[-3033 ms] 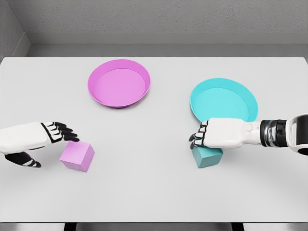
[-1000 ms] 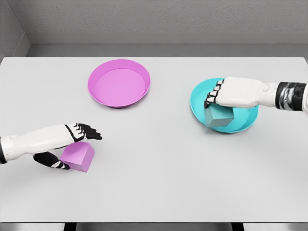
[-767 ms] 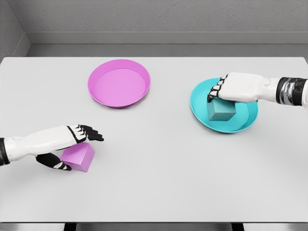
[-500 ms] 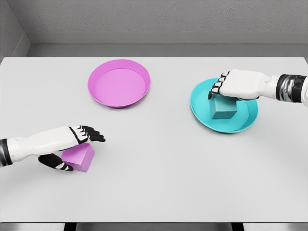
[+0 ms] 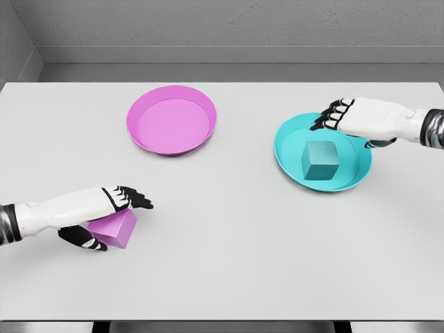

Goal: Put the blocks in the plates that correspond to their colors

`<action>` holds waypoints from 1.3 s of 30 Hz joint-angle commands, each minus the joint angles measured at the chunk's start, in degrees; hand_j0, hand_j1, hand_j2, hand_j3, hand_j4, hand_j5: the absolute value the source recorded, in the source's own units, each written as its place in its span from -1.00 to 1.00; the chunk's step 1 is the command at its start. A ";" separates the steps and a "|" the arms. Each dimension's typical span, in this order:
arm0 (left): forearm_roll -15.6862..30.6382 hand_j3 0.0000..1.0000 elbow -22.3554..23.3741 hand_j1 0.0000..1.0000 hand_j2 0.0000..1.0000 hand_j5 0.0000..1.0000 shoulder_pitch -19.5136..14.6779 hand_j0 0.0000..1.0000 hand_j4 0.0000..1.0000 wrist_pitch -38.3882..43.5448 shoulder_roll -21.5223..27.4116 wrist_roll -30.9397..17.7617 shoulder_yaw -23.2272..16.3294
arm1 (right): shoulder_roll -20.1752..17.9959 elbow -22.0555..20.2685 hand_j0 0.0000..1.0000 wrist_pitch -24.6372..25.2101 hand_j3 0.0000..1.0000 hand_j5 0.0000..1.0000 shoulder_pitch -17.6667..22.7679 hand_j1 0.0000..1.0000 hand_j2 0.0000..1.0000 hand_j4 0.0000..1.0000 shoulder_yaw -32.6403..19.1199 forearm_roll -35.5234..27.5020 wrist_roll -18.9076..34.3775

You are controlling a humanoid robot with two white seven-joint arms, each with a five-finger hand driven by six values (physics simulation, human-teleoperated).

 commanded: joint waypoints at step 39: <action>-2.81 0.18 1.03 0.18 0.18 0.18 -10.28 0.18 0.18 0.10 -4.09 -4.41 -0.60 | 1.95 -10.38 1.00 0.17 1.00 1.00 31.91 1.00 1.00 1.00 -36.18 -4.98 -6.78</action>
